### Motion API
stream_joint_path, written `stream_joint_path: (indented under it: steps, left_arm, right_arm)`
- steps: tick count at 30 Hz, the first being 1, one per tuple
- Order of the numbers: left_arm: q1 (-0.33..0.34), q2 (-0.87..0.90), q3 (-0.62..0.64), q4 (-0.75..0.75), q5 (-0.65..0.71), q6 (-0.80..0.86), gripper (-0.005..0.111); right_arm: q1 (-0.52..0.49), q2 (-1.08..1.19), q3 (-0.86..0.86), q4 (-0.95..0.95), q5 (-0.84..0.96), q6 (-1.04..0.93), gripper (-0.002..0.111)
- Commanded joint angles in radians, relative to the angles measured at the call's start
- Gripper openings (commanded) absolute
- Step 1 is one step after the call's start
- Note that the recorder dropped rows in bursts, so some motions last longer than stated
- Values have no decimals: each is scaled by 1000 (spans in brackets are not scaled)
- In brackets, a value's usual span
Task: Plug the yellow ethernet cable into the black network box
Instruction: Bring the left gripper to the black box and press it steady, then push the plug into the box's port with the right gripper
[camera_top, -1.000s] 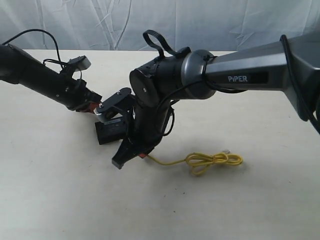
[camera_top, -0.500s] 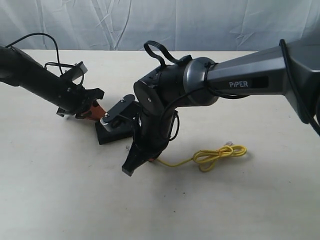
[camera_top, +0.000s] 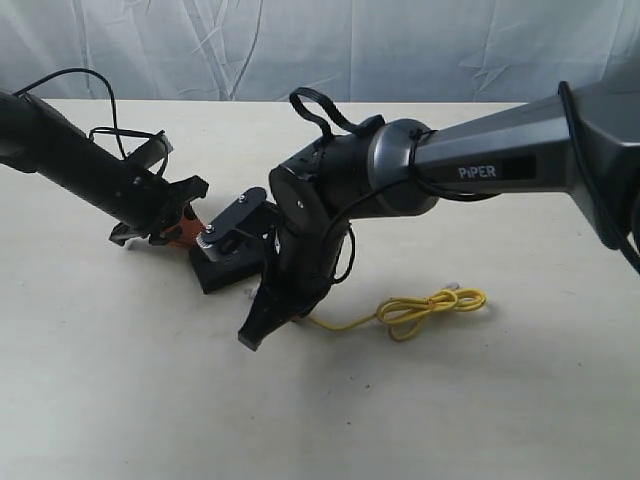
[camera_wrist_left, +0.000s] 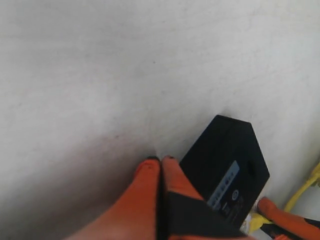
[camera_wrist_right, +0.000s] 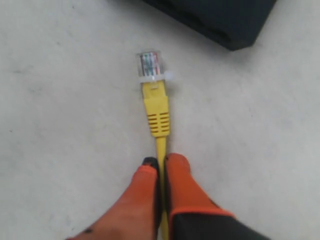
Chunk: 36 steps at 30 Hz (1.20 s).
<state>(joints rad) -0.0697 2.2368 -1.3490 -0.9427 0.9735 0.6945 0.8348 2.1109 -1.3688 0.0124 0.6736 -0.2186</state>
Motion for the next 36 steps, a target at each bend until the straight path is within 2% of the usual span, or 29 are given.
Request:
stream_joint_path:
  steps: [1, 9, 25, 36]
  left_arm:
    - [-4, 8, 5, 56, -27, -16, 0]
    - [-4, 8, 5, 56, -46, -18, 0]
    - [-4, 8, 5, 108, 27, -86, 0]
    - [-4, 8, 5, 150, 17, -82, 0]
  right_arm:
    - [3, -13, 5, 55, -51, -85, 0]
    - [3, -11, 5, 94, -88, -136, 0]
    - [3, -1, 5, 44, -66, -145, 0]
    - [3, 10, 5, -34, -67, -48, 0]
